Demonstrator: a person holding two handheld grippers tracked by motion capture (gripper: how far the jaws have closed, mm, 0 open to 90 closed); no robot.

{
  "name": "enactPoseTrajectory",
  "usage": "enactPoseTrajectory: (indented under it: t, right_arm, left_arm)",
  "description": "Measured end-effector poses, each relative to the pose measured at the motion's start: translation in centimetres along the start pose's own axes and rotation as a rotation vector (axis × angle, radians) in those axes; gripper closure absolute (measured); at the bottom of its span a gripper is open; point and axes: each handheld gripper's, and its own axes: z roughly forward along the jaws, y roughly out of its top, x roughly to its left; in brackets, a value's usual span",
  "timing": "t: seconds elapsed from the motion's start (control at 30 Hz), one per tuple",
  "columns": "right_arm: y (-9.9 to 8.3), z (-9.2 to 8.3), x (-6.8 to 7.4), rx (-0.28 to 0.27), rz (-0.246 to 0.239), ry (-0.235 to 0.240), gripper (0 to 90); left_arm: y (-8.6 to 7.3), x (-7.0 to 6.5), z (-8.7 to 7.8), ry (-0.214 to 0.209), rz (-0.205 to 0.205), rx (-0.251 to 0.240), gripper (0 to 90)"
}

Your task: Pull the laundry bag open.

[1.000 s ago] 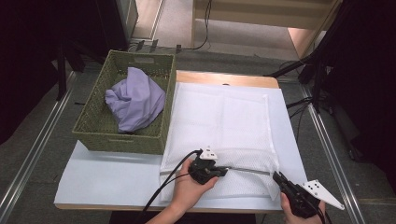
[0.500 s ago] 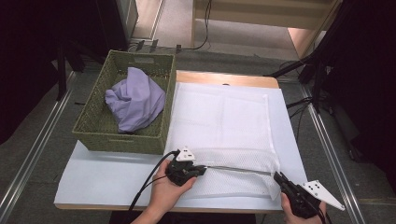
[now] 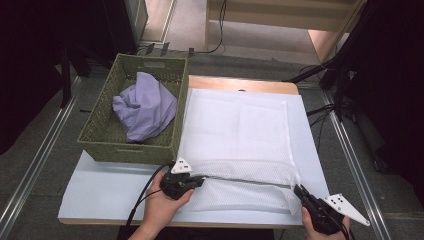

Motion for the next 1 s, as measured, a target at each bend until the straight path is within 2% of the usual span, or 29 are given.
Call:
enactPoseTrajectory:
  t: [0.17, 0.37, 0.7, 1.0]
  right_arm:
    - [0.0, -0.1, -0.3, -0.004, 0.003, -0.007, 87.6]
    - [-0.1, -0.1, -0.4, 0.001, 0.006, -0.013, 87.7]
    - [-0.2, -0.1, -0.5, 0.011, 0.01, -0.018, 87.7]
    - [-0.4, 0.0, -0.9, 0.03, 0.013, -0.018, 87.7]
  left_arm:
    - [-0.9, 1.0, -1.1, 0.019, -0.021, -0.003, 87.3]
    - [-2.0, 2.2, -2.4, 0.014, -0.052, -0.012, 87.2]
    - [-3.3, 3.2, -4.3, 0.037, -0.075, -0.026, 87.3]
    - [-4.1, 4.1, -5.9, 0.042, -0.098, -0.03, 87.4]
